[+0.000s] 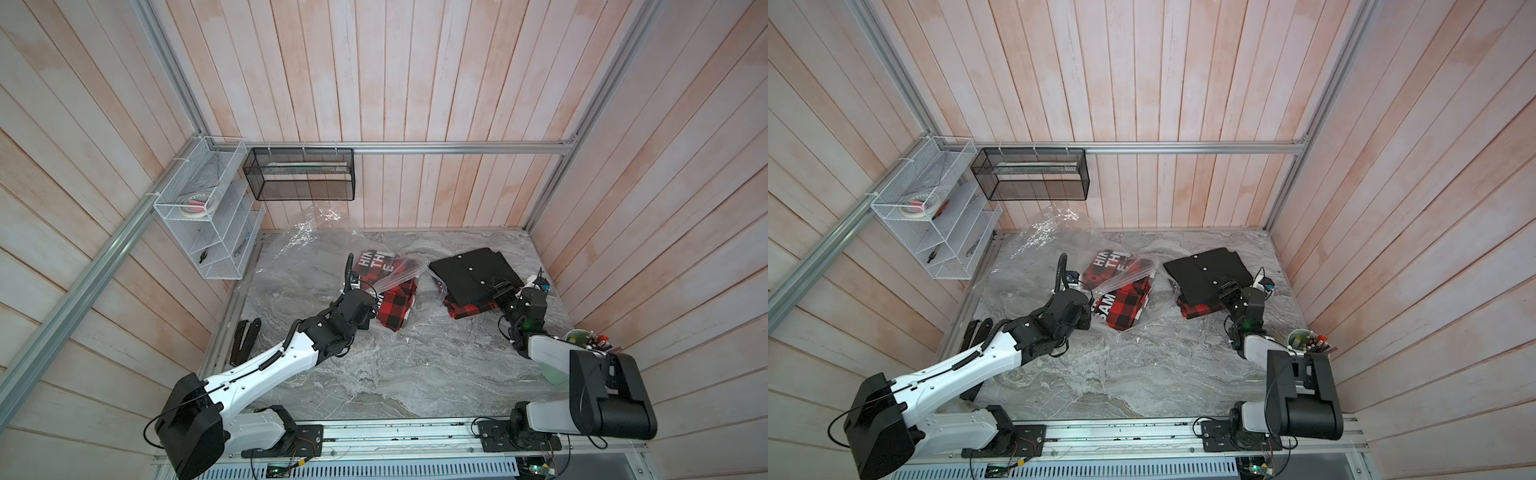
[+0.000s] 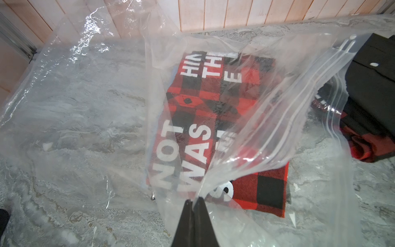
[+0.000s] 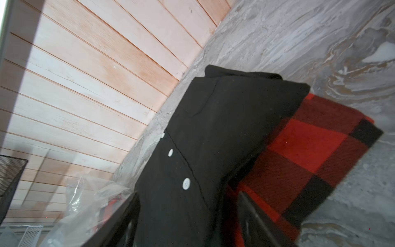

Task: Take the shirt out of the vacuum bag
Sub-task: Place the shirt at the center of the board, then take out the shirt from the vacuum bag.

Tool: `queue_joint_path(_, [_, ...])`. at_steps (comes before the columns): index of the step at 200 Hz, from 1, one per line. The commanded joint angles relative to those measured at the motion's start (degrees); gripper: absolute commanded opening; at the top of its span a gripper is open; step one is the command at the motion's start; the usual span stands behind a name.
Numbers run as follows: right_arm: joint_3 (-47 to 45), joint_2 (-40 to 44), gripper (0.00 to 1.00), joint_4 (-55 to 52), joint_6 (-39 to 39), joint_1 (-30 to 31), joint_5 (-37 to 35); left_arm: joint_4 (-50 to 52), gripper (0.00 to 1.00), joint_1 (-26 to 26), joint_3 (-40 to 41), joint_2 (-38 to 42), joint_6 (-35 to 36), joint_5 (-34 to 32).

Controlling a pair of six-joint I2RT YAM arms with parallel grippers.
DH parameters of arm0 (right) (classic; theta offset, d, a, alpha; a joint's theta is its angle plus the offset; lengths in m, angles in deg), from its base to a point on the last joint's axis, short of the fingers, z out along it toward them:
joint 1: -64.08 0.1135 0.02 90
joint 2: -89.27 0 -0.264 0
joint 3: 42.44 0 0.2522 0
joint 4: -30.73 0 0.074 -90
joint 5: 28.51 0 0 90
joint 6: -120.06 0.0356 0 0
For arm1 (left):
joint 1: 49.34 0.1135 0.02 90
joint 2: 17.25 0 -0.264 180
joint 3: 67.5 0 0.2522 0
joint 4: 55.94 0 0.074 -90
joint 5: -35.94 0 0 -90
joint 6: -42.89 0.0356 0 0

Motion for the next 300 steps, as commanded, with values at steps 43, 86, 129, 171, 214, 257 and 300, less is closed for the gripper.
queue_joint_path(43, [5.19,13.62,0.98,-13.31,-11.41,16.68,-4.53,-2.79,0.0,0.43,-1.12,1.06,-1.45,-0.29])
queue_joint_path(86, [8.75,13.28,0.98,-12.39,-12.66,33.56,-11.42,-4.0,0.0,0.43,-1.02,1.75,-1.62,1.47])
queue_joint_path(129, [11.01,-0.6,0.98,-3.93,-6.6,34.11,4.96,-4.42,0.0,0.39,-1.14,3.22,-2.77,4.42])
queue_joint_path(171, [11.59,-14.34,0.93,4.87,-0.32,34.76,5.04,-2.18,0.0,0.43,-3.46,2.26,-4.06,7.28])
queue_joint_path(214, [16.71,-24.3,0.76,6.79,1.83,35.15,6.84,-2.77,0.0,0.43,-2.7,3.6,-3.82,7.17])
queue_joint_path(257, [21.38,-29.75,0.74,4.16,2.49,35.07,7.14,-1.94,0.0,0.42,-1.95,3.86,-3.52,6.76])
queue_joint_path(300, [19.09,-29.0,0.73,2.75,2.85,34.63,5.21,-1.06,0.0,0.35,-0.59,5.09,-3.61,6.65])
